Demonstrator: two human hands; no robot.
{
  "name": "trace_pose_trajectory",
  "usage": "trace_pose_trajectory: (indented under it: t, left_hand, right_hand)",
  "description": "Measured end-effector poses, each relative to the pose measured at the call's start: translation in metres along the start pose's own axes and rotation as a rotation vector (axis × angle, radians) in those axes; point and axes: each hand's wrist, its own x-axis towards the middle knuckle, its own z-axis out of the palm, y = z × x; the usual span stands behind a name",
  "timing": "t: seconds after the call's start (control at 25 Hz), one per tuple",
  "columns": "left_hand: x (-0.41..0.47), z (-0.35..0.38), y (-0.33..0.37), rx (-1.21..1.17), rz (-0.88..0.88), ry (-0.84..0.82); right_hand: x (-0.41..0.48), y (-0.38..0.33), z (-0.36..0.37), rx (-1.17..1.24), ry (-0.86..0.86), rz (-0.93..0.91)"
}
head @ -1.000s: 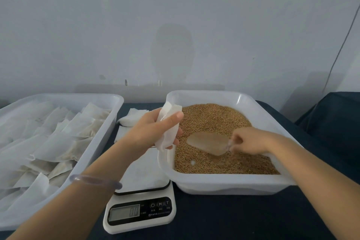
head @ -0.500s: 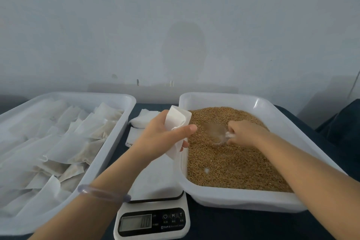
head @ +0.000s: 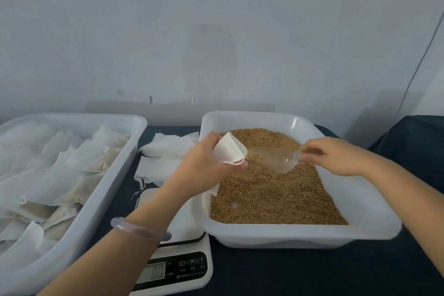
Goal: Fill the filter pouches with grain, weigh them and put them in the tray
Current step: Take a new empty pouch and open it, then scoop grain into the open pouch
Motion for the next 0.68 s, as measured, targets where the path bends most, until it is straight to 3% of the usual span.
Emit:
trace_pose_trajectory:
  t: [0.16, 0.28, 0.56, 0.68]
  left_hand:
    - [0.003, 0.009, 0.004, -0.001, -0.009, -0.038]
    - [0.004, 0.013, 0.005, 0.014, -0.024, -0.069]
    - [0.004, 0.012, 0.006, -0.129, -0.003, -0.15]
    - [0.004, 0.013, 0.007, -0.069, -0.011, -0.164]
  right_hand:
    - [-0.029, 0.008, -0.03, 0.263, 0.055, -0.114]
    - [-0.04, 0.002, -0.049, 0.317, 0.083, -0.193]
    - [-0.037, -0.011, -0.072, 0.109, 0.071, -0.247]
    - [-0.036, -0.019, -0.084, 0.02, 0.084, -0.276]
